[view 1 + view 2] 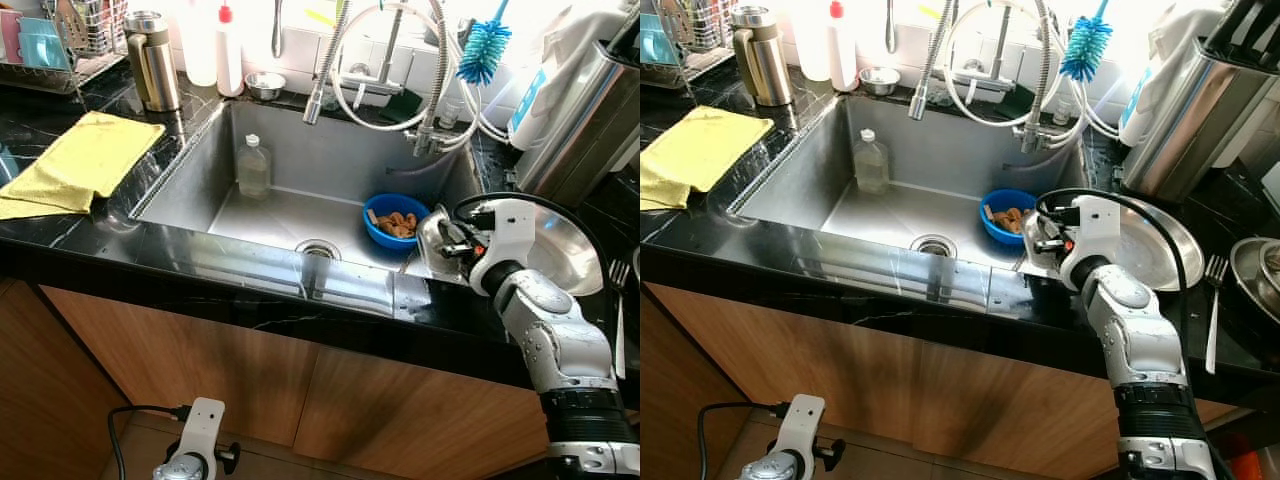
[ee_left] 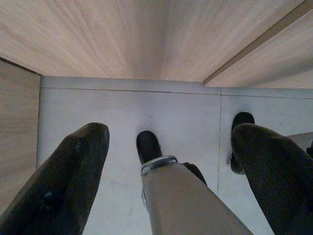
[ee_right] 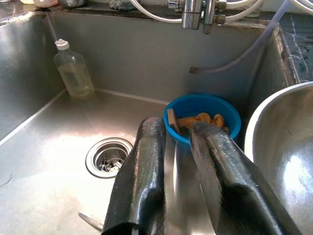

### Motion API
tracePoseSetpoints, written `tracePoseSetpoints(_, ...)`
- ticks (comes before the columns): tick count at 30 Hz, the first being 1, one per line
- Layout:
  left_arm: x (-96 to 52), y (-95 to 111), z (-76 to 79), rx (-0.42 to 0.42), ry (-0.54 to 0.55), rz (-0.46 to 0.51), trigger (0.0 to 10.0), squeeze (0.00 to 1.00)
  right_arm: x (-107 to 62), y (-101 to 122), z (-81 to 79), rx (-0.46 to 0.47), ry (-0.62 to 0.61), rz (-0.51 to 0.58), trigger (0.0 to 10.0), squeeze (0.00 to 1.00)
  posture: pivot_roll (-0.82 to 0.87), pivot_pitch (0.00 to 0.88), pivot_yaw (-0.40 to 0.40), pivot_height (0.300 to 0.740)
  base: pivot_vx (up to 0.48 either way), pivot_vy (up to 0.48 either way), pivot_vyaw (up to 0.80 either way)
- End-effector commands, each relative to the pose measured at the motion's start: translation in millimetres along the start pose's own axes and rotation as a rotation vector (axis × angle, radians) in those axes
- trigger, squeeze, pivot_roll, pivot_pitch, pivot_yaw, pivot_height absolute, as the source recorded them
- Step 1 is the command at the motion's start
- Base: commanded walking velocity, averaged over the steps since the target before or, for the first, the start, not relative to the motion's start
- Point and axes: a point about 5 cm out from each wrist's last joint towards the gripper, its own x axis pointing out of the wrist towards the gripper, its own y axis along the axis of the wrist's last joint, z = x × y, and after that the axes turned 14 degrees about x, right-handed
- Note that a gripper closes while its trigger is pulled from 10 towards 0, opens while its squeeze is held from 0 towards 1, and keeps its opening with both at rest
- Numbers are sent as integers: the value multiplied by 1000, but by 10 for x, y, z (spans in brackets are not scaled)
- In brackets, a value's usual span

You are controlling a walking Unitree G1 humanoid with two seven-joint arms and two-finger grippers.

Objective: Kitchen organization

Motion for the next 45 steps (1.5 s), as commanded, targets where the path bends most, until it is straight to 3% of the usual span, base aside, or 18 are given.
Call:
tracePoseSetpoints(1, 0, -17, 33, 7, -13, -13, 10000, 0, -13, 33, 41, -5, -23, 3, 10000, 925, 173, 102, -138, 736, 0, 0, 0)
tracePoseSetpoints(2, 0, -17, 32, 7, -13, -13, 10000, 0, -12, 34, 40, -8, -23, 3, 10000, 396, 173, 102, -138, 736, 0, 0, 0)
tracePoseSetpoints(3, 0, -18, 32, 7, -13, -13, 10000, 0, -12, 35, 39, -9, -23, 3, 10000, 0, 173, 102, -138, 736, 0, 0, 0)
tracePoseSetpoints(14, 0, -17, 35, 7, -13, -13, 10000, 0, -14, 96, 21, -48, -34, 29, 10000, 0, 173, 99, -139, 736, 0, 0, 0)
tracePoseSetpoints(23, 1, -14, 39, 8, -12, -12, 10000, 0, -13, 310, -88, -175, -39, 89, 10000, 0, 173, 89, -141, 736, 0, 0, 0)
tracePoseSetpoints(28, 0, -19, 42, 9, -14, -13, 10000, 0, -17, 352, -142, -195, -28, 100, 10000, 0, 172, 84, -140, 736, 0, 0, 0)
tracePoseSetpoints(34, -2, -26, 45, 11, -18, -14, 10000, 0, -51, 334, -85, -265, -131, 50, 10000, 0, 170, 75, -142, 736, 0, 0, 0)
tracePoseSetpoints(35, -2, -26, 45, 11, -18, -14, 10000, 0, -51, 334, -85, -265, -131, 50, 10000, 698, 170, 75, -142, 736, 0, 0, 0)
tracePoseSetpoints(36, -2, -27, 45, 12, -19, -14, 10000, 0, -77, 307, -43, -293, -182, 28, 10000, 1000, 168, 73, -141, 736, 0, 0, 0)
tracePoseSetpoints(41, -3, -30, 43, 15, -21, -15, 10000, 0, -107, 288, -37, -312, -207, 16, 10000, 1000, 166, 75, -140, 736, 0, 0, 0)
tracePoseSetpoints(42, -3, -30, 42, 15, -21, -15, 10000, 0, -109, 280, -45, -321, -208, 9, 10000, 745, 166, 76, -140, 736, 0, 0, 0)
tracePoseSetpoints(43, -3, -29, 41, 15, -21, -15, 10000, 0, -109, 269, -43, -332, -213, 3, 10000, 0, 166, 82, -141, 736, 0, 0, 0)
tracePoseSetpoints(45, -2, -26, 40, 14, -20, -15, 10000, 0, -111, 261, -29, -345, -227, -3, 10000, 0, 167, 85, -140, 736, 0, 0, 0)
